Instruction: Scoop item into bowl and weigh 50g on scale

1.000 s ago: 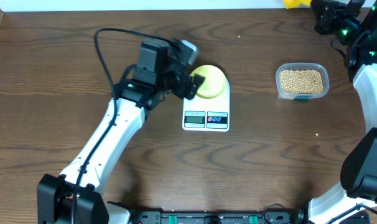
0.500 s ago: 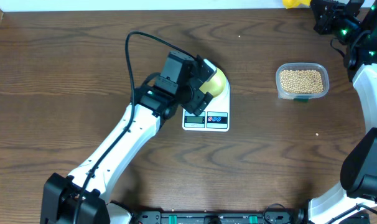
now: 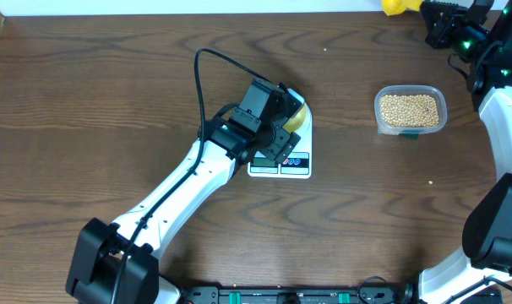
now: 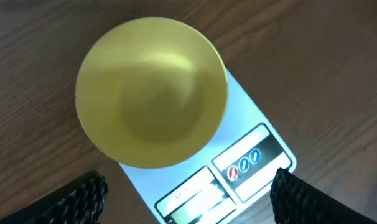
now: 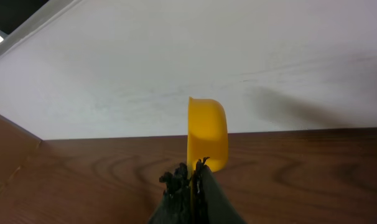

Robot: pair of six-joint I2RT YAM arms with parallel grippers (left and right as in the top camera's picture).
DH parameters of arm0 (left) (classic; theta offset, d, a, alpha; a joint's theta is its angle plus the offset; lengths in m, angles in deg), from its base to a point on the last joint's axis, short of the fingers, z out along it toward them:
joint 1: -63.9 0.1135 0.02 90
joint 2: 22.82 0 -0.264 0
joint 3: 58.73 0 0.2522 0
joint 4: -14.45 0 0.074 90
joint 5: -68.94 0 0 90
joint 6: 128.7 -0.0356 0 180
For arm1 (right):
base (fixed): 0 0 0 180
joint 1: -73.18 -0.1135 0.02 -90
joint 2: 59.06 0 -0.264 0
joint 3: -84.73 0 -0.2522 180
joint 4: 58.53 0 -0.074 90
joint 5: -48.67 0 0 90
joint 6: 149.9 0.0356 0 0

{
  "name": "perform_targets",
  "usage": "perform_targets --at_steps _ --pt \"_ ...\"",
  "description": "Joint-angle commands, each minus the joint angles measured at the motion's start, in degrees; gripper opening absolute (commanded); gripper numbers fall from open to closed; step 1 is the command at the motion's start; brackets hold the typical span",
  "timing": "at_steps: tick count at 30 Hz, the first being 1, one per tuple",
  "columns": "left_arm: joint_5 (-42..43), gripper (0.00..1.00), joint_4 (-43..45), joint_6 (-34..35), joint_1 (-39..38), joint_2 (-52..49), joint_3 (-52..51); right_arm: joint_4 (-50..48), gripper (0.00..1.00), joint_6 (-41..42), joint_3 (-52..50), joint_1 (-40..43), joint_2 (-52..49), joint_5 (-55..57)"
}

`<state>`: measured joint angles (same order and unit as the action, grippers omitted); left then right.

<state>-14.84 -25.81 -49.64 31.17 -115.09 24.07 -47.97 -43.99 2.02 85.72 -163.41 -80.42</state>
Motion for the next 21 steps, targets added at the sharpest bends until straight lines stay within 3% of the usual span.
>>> perform_targets --at_steps 1,21 --pt "-0.98 0.86 1.11 4.46 -0.09 -0.22 -0.37 0.17 0.01 -0.5 0.92 -0.26 0.17 -0.44" --pt "-0.94 0.86 2.78 11.91 -0.09 -0.22 -0.37 1.73 0.01 -1.4 0.92 -0.26 0.17 0.15"
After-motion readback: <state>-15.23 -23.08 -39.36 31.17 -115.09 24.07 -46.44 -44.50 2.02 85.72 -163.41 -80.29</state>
